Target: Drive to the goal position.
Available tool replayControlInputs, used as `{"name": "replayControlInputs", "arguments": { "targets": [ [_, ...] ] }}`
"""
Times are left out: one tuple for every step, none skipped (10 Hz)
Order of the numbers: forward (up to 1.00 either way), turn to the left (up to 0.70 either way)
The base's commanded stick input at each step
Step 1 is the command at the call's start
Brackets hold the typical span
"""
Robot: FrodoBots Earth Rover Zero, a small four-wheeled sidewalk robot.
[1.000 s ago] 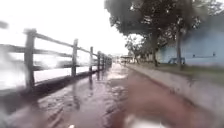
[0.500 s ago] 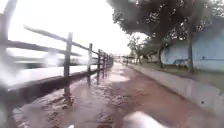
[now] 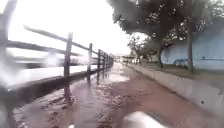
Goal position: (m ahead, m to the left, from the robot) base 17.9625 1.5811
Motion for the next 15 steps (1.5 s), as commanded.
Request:
{"name": "replayControlInputs", "arguments": {
  "targets": [
    [1.0,-0.04],
    [1.0,-0.4],
    [1.0,-0.4],
    [1.0,-0.4],
    [1.0,-0.29],
    [1.0,-0.12],
    [1.0,0.0],
    [1.0,0.0],
    [1.0,0.0],
    [1.0,0.0],
    [1.0,0.0],
    [1.0,0.0],
    [1.0,0.0],
    [1.0,0.0],
    [1.0,0.0]
  ]
}}
